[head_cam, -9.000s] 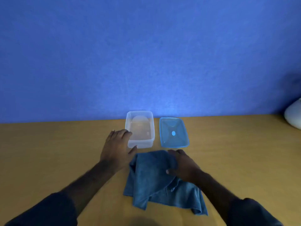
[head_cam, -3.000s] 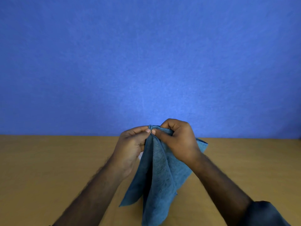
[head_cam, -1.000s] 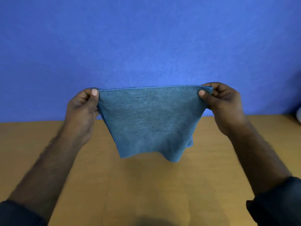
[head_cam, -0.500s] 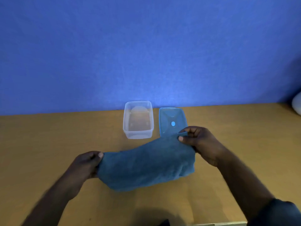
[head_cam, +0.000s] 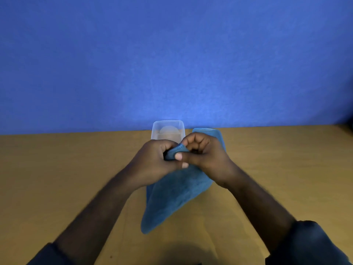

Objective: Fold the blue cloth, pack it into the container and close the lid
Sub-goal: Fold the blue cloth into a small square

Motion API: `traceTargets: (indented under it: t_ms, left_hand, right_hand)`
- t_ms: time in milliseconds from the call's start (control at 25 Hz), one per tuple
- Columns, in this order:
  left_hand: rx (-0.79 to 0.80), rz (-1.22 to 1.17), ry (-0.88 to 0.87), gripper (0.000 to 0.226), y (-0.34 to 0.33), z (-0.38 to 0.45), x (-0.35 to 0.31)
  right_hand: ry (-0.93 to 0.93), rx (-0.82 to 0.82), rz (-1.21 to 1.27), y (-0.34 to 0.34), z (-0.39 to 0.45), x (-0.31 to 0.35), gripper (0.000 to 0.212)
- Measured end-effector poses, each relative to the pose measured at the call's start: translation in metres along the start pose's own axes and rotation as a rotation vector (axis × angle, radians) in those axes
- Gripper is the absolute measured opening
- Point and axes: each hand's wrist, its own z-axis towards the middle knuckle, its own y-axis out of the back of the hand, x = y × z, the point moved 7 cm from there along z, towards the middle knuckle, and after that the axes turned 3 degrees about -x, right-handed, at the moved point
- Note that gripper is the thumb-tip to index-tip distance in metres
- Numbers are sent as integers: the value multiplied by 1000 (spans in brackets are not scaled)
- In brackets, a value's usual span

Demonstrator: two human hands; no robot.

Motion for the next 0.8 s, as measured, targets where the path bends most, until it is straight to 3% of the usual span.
traceTargets:
  t_ms: [200, 400, 480, 640, 800]
  left_hand:
    - [-105, 34, -30, 29, 42, -1, -31]
    - [-264, -80, -160, 20, 96, -1, -76]
    - [-367, -80, -216, 14, 125, -2, -87]
    - [-505, -96, -261, 12, 178, -5, -85]
    - [-548, -126, -211, 18, 203, -7, -55]
  right_hand:
    - [22, 44, -64, 16, -2, 0, 44]
    - [-79, 71, -463, 36, -8, -36, 24]
    - [-154, 55, -512, 48, -12, -55, 21]
    - [-236, 12, -515, 69, -17, -82, 11]
    - [-249, -148, -202, 93, -18, -85, 15]
